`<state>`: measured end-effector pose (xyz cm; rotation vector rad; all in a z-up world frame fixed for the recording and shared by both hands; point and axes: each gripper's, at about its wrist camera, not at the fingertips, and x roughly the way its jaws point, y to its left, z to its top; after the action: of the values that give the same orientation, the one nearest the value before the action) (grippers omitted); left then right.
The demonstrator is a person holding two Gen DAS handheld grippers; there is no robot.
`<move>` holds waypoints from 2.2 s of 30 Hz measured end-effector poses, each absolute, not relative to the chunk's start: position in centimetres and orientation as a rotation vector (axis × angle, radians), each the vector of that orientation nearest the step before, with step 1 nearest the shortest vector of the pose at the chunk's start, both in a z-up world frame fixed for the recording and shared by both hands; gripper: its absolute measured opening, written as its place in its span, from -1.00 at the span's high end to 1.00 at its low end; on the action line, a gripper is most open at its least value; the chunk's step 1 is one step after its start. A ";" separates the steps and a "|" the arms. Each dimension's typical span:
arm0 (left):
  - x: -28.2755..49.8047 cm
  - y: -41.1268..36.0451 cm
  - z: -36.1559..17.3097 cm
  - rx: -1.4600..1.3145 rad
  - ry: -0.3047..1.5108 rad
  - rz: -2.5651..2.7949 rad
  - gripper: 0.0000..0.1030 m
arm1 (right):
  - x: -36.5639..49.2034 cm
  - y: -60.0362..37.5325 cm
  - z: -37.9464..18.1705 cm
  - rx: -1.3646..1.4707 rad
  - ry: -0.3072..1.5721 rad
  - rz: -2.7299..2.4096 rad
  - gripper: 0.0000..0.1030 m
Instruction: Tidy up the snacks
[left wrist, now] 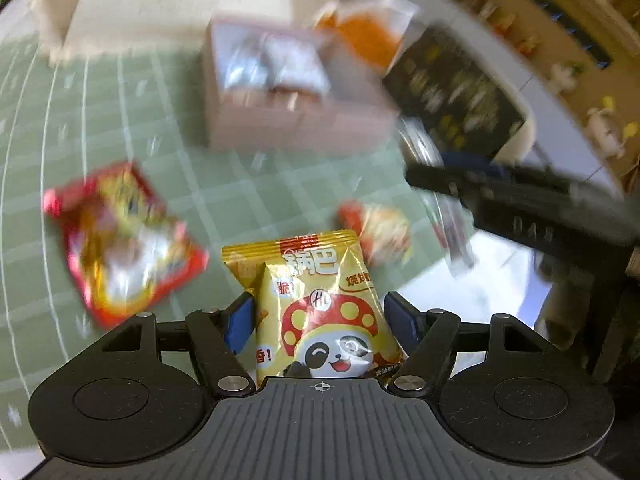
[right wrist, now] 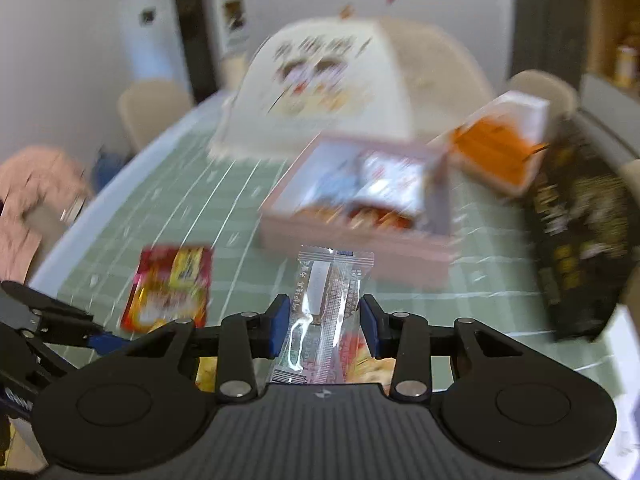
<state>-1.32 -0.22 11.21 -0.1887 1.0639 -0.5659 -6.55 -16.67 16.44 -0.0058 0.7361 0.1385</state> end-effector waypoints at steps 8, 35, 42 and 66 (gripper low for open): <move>5.7 -1.4 21.1 -0.241 0.671 -0.573 -0.46 | -8.1 -18.4 18.5 0.012 0.666 0.043 0.26; 3.1 5.1 7.6 -0.456 1.011 -0.319 -0.38 | 11.8 -19.5 25.3 0.147 0.749 0.099 0.04; 0.8 8.0 7.7 -0.411 0.999 -0.228 -0.38 | 9.4 -20.5 21.2 0.124 0.754 0.136 0.01; 0.1 14.6 8.3 -0.454 0.936 0.006 -0.28 | -0.4 -6.8 7.3 0.053 0.921 0.467 -0.28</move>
<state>0.07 14.58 8.31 -0.4536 0.9358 0.0059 -0.44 -6.81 7.30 0.0534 0.9209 0.4666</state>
